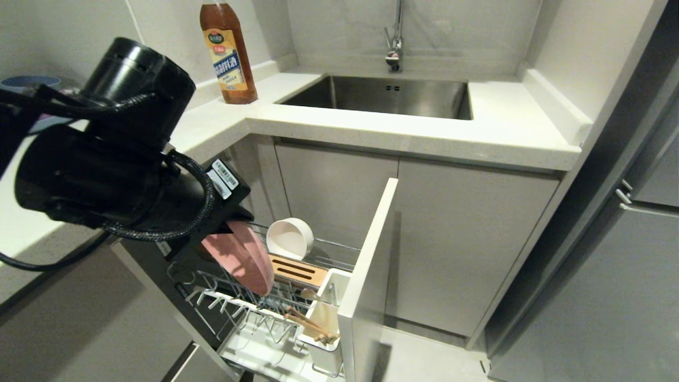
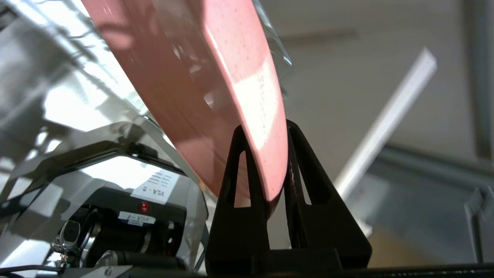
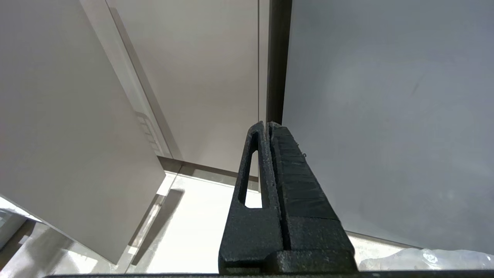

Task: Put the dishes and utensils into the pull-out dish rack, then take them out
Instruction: Take the plate out of the cupboard

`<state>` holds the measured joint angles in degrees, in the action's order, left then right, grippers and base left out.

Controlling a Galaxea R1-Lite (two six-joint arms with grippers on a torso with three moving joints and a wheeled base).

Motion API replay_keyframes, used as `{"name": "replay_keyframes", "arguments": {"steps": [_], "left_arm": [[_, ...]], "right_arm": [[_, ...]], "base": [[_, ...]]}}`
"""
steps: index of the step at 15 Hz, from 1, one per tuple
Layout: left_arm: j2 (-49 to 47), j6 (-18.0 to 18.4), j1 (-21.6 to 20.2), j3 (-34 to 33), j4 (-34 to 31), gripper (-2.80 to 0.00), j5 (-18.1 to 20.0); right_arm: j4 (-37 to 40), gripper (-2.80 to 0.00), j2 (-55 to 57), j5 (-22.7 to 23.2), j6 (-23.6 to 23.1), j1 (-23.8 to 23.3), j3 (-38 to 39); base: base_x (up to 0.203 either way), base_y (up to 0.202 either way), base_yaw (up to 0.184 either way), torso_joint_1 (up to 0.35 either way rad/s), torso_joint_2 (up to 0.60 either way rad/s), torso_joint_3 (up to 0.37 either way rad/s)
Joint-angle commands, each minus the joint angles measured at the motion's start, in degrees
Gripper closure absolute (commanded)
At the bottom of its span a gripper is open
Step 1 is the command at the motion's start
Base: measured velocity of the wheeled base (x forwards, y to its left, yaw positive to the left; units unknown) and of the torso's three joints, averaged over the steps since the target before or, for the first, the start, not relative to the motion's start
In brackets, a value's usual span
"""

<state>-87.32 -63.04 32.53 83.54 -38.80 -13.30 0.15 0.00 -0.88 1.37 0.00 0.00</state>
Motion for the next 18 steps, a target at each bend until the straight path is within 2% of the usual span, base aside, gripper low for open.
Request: {"name": "replay_keyframes", "arguments": {"steps": [1, 4, 7, 10, 11, 13, 18], "left_arm": [[4.9, 0.7, 2.3, 0.1, -0.2, 0.00, -0.1], [12.1, 9.5, 5.7, 1.8, -0.3, 0.00, -0.2], [17.6, 18.3, 6.5, 4.6, -1.7, 0.00, -0.8], [21.8, 31.2, 4.7, 10.9, -4.3, 0.00, -1.3], [22.5, 35.1, 3.2, 13.3, -5.4, 0.00, -1.4], [23.4, 41.6, -2.6, 17.1, -7.9, 0.00, -1.5], [22.2, 55.2, -21.3, 20.6, -9.1, 0.00, -2.4]], "right_arm": [[0.0, 0.00, 0.0, 0.0, 0.0, 0.1, 0.1], [0.0, 0.00, 0.0, 0.0, 0.0, 0.1, 0.1], [0.0, 0.00, 0.1, 0.0, 0.0, 0.0, 0.1], [0.0, 0.00, 0.0, 0.0, 0.0, 0.1, 0.2], [0.0, 0.00, 0.0, 0.0, 0.0, 0.1, 0.2], [0.0, 0.00, 0.0, 0.0, 0.0, 0.1, 0.1], [0.0, 0.00, 0.0, 0.0, 0.0, 0.0, 0.1]], "base": [[0.000, 0.000, 0.000, 0.000, 0.00, 0.000], [0.000, 0.000, 0.000, 0.000, 0.00, 0.000], [0.000, 0.000, 0.000, 0.000, 0.00, 0.000], [0.000, 0.000, 0.000, 0.000, 0.00, 0.000], [0.000, 0.000, 0.000, 0.000, 0.00, 0.000], [0.000, 0.000, 0.000, 0.000, 0.00, 0.000], [0.000, 0.000, 0.000, 0.000, 0.00, 0.000]]}}
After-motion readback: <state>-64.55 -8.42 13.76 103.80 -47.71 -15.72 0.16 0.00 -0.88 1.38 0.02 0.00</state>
